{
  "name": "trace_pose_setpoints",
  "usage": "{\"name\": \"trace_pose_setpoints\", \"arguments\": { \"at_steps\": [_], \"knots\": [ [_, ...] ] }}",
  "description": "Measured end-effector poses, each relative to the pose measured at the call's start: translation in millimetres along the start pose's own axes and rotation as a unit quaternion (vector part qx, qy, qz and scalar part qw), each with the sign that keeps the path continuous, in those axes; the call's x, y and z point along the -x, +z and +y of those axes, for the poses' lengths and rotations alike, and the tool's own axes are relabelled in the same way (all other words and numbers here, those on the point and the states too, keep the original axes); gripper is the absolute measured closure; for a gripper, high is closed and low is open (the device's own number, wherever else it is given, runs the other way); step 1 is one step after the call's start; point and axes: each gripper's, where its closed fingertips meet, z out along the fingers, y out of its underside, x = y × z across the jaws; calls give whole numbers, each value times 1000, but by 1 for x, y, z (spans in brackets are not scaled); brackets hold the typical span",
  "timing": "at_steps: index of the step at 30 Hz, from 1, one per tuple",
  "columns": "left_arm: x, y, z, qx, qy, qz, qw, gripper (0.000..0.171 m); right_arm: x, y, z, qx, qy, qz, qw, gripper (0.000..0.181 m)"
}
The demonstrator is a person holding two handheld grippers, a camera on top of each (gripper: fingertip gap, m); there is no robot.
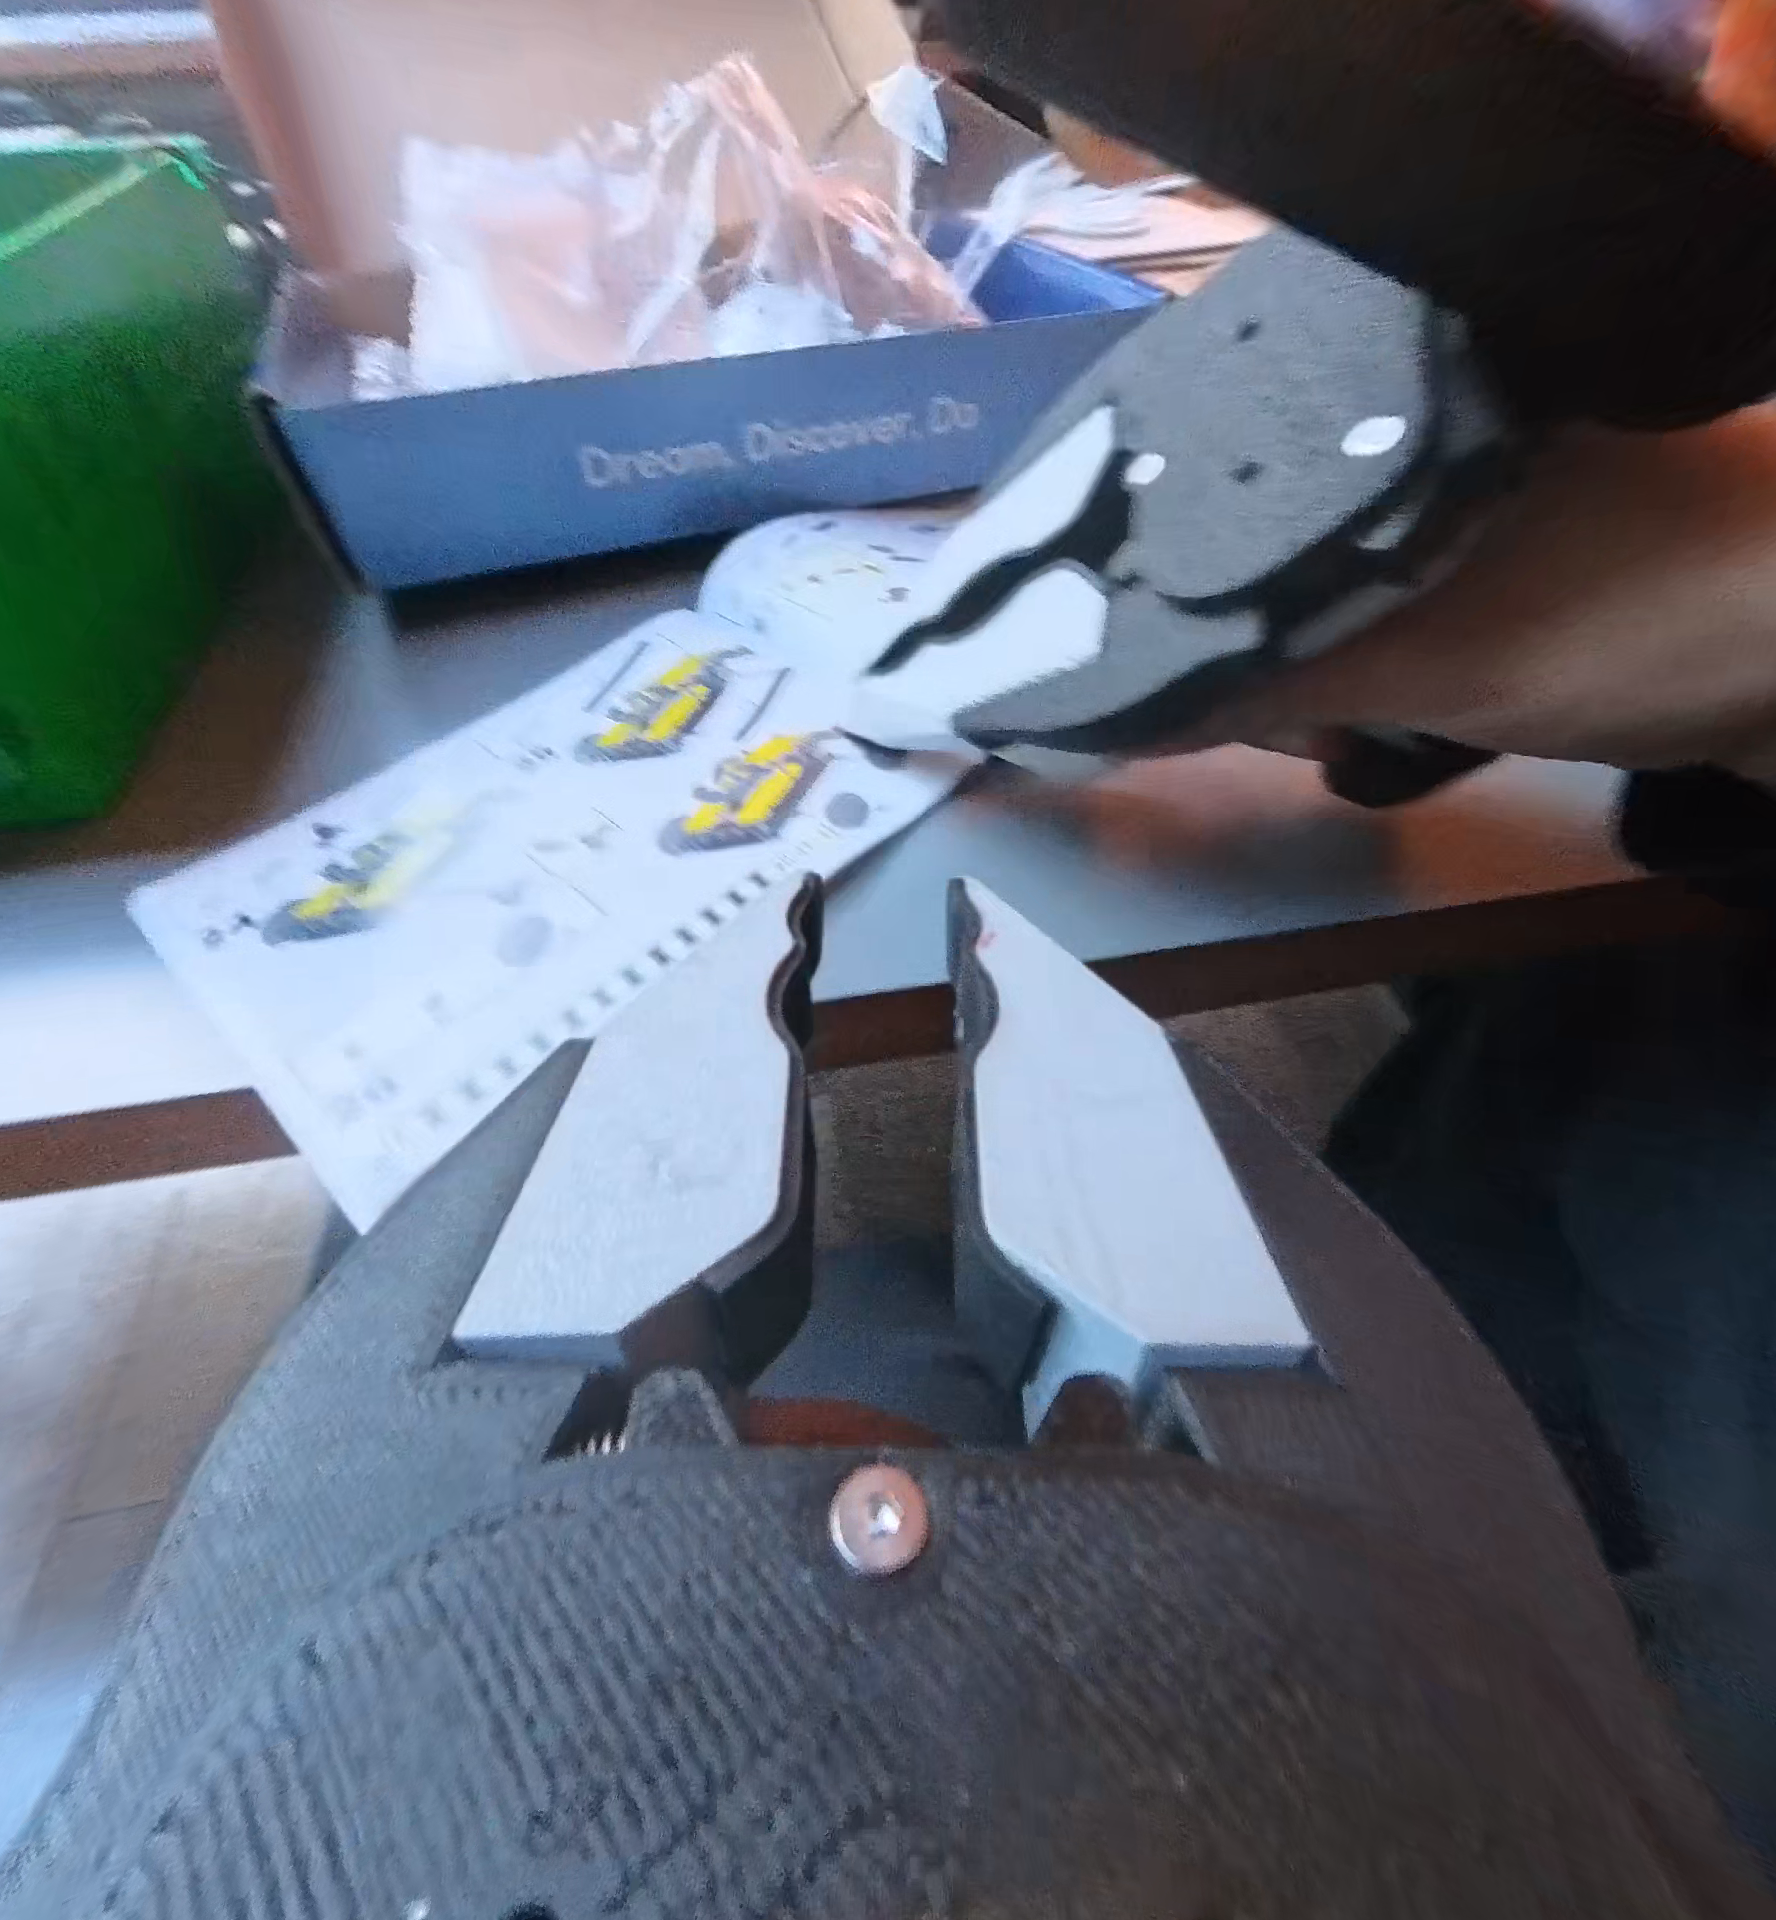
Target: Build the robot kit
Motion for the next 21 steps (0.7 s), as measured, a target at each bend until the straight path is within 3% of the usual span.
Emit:
{"name": "trace_pose_setpoints", "arguments": {
  "at_steps": [4, 6, 11, 21],
  "knots": [
    [45, 10, 10, 38, 54, -96, 993, 154, 18, -11, -4, -12, 8, -34, 999, 181],
    [56, 14, 22, 69, 59, -112, 990, 157, 13, -21, -4, -20, 18, -34, 999, 181],
    [57, 17, 33, 80, 40, -101, 991, 166, -21, -24, 17, 5, 62, -25, 998, 181],
    [62, 21, 32, 85, 39, -113, 989, 171, -9, -32, 40, 33, 71, -46, 996, 181]
  ]
}}
